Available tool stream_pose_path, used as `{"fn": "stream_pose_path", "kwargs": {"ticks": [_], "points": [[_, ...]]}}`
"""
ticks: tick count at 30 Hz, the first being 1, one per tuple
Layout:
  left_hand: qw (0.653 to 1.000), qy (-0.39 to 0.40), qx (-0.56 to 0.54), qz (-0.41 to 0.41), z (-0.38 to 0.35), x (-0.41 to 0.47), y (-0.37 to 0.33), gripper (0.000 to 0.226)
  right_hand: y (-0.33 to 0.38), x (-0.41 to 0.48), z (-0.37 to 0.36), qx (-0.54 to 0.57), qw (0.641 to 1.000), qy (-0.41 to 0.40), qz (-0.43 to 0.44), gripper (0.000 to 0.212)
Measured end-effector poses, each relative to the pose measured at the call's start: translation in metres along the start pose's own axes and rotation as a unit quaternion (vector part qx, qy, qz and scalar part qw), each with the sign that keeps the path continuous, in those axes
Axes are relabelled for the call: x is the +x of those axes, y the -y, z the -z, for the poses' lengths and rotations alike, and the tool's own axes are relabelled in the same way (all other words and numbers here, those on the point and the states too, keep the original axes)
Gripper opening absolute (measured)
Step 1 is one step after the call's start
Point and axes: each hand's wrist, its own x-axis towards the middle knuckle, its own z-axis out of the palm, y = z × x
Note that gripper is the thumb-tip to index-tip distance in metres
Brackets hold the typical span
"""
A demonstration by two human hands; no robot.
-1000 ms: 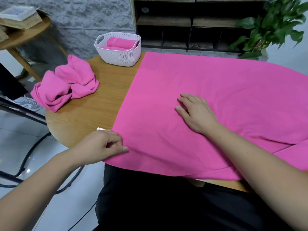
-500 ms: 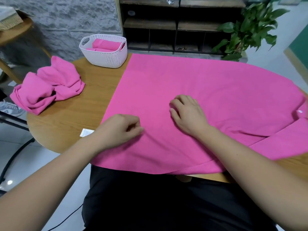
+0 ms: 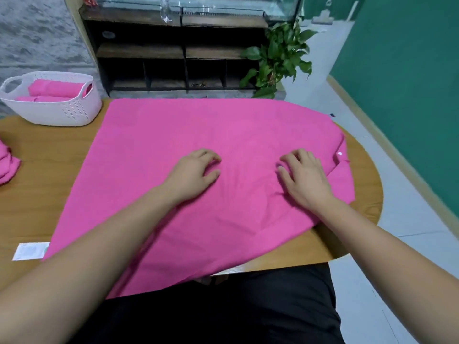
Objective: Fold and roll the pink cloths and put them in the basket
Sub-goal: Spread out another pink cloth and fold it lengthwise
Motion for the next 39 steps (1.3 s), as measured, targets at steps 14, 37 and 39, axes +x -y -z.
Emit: {"fn": "stream_pose_path", "kwargs": {"ticks": [14,37,39], "points": [[0.999,0.001,0.028,0.03,-0.033,0.034,0.0,0.047,-0.107,-0.013,0.042,0.123,0.932,0.021,-0.342,0.067],[0.999,-0.031,0.036,0.021,-0.04,0.034,0.003,0.037,-0.123,-0.016,0.058,0.07,0.972,0.083,-0.206,0.054],[0.999,-0.029,0.036,0.024,-0.04,0.033,0.002,0.037,-0.121,-0.011,0.053,0.061,0.969,0.123,-0.208,0.051]]}}
